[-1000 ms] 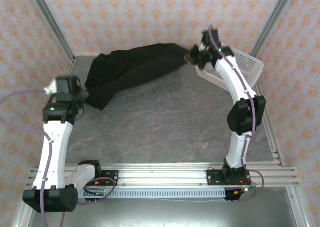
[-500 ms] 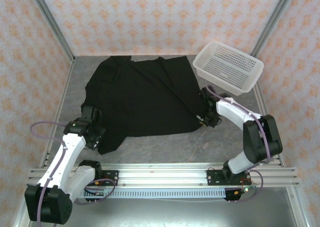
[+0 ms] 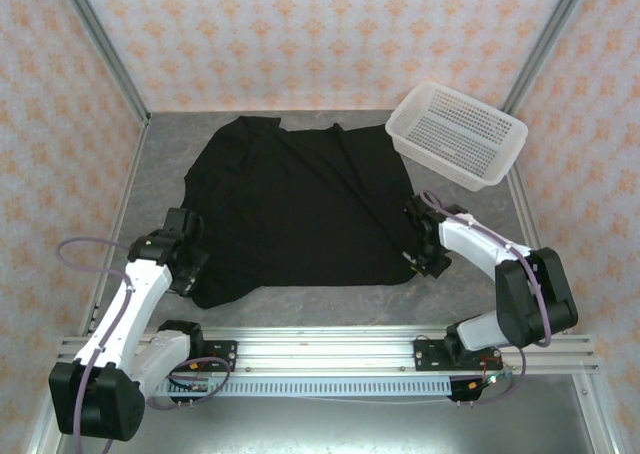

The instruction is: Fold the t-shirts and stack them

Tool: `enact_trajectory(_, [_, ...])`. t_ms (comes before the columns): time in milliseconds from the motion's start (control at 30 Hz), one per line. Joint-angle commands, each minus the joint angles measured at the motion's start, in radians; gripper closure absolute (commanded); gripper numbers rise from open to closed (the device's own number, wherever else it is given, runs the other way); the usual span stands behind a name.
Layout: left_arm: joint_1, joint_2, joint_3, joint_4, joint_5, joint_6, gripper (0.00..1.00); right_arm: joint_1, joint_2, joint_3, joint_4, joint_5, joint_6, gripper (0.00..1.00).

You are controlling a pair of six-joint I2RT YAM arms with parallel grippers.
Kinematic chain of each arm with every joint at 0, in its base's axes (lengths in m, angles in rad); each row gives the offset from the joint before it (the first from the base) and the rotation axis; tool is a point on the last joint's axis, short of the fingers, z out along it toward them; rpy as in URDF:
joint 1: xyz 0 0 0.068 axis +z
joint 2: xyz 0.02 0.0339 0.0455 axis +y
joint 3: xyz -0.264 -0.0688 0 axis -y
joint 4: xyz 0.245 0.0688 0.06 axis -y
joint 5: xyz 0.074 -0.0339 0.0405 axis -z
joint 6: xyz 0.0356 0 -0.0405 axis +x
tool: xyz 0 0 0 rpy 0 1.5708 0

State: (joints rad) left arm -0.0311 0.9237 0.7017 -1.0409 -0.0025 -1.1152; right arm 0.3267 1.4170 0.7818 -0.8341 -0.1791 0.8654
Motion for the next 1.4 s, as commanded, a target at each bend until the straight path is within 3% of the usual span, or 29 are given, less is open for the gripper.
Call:
enact_trajectory(0, [-0.007,-0.058,0.066,-0.147,-0.153,-0.052,1.0,0.001,0.01,-0.017,-0.008,0.011,0.008,1.0])
enact_trajectory(133, [-0.006,-0.158,0.093,-0.218,-0.259,-0.075,1.0,0.007,0.082,0.027,0.036,-0.081,-0.051,1.0])
enact_trajectory(300, [-0.006,-0.139,0.113,-0.236,-0.288,-0.091,1.0,0.039,0.179,0.114,0.003,-0.105,-0.077,1.0])
enact_trajectory(433, [-0.006,-0.135,0.139,-0.224,-0.315,-0.092,1.0,0.084,0.118,0.112,-0.084,-0.01,-0.032,1.0])
enact_trajectory(733, [-0.006,-0.098,0.09,-0.153,-0.26,-0.08,1.0,0.086,0.051,-0.013,-0.084,-0.07,-0.046,1.0])
enact_trajectory(800, [-0.006,-0.088,0.093,-0.154,-0.263,-0.062,1.0,0.087,0.025,-0.01,-0.103,-0.025,-0.041,0.92])
enact_trajectory(933, [-0.006,-0.083,0.088,-0.159,-0.265,-0.037,1.0,0.085,-0.089,-0.01,-0.18,0.102,0.029,0.61])
enact_trajectory(1000, [-0.006,-0.084,0.081,-0.162,-0.259,-0.034,1.0,0.083,-0.161,-0.029,-0.199,0.138,0.07,0.54])
enact_trajectory(1167, [-0.005,-0.085,0.071,-0.166,-0.248,-0.019,1.0,0.07,-0.295,-0.142,-0.118,0.087,0.158,0.53])
enact_trajectory(1367, [-0.006,-0.08,0.081,-0.171,-0.249,0.004,1.0,0.07,-0.3,-0.244,0.015,-0.012,0.236,0.58])
